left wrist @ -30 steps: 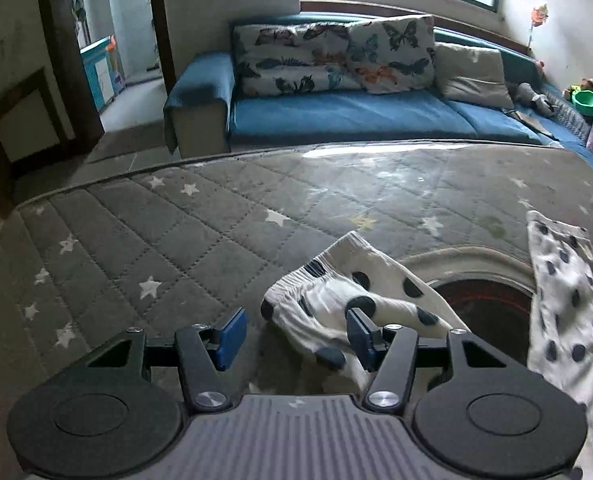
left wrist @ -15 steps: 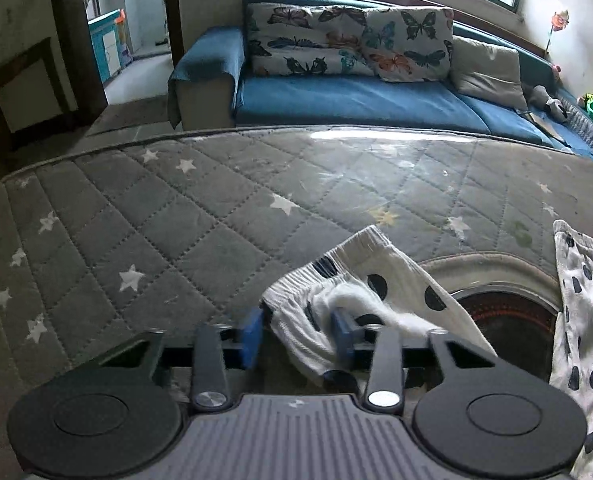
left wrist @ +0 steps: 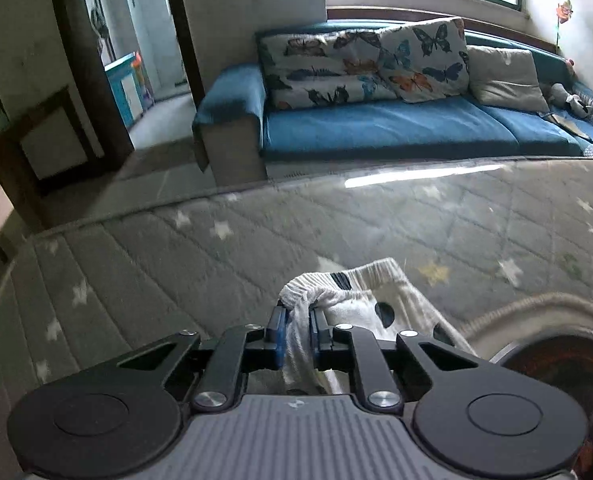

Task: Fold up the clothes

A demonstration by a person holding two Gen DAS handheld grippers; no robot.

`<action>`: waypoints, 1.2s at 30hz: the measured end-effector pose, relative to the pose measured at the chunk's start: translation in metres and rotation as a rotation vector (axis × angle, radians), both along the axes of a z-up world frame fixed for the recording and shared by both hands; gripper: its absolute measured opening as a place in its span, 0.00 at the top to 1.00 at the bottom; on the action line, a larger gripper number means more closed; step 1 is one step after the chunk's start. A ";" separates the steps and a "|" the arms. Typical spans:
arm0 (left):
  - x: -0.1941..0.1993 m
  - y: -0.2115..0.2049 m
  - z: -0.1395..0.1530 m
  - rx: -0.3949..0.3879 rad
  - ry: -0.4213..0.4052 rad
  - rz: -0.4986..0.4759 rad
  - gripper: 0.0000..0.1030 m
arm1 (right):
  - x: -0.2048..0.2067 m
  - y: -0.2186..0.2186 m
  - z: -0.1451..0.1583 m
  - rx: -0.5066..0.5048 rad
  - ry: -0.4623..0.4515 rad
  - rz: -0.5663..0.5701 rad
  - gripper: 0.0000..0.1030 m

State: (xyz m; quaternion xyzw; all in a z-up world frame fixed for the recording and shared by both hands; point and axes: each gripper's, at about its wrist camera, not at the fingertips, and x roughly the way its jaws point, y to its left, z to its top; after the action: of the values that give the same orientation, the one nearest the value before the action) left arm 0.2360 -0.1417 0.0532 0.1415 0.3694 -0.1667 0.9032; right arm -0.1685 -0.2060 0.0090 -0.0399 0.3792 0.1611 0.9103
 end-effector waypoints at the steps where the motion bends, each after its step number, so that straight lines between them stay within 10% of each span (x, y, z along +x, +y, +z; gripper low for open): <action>1: 0.003 -0.002 -0.001 0.011 -0.010 0.000 0.86 | 0.000 0.000 0.000 0.001 0.002 0.001 0.22; 11: 0.031 -0.007 -0.028 0.078 0.016 0.039 0.82 | 0.001 -0.003 0.000 0.005 0.015 0.020 0.20; 17: 0.025 -0.006 -0.005 0.069 -0.048 0.050 0.58 | 0.000 -0.003 0.001 0.007 0.015 0.021 0.19; 36: 0.029 -0.061 -0.031 0.090 0.021 -0.084 0.72 | 0.002 -0.003 0.001 0.030 0.011 0.007 0.15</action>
State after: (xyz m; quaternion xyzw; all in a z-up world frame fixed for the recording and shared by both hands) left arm 0.2648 -0.2024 0.0223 0.1955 0.3799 -0.1890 0.8841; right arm -0.1663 -0.2090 0.0095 -0.0268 0.3814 0.1702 0.9082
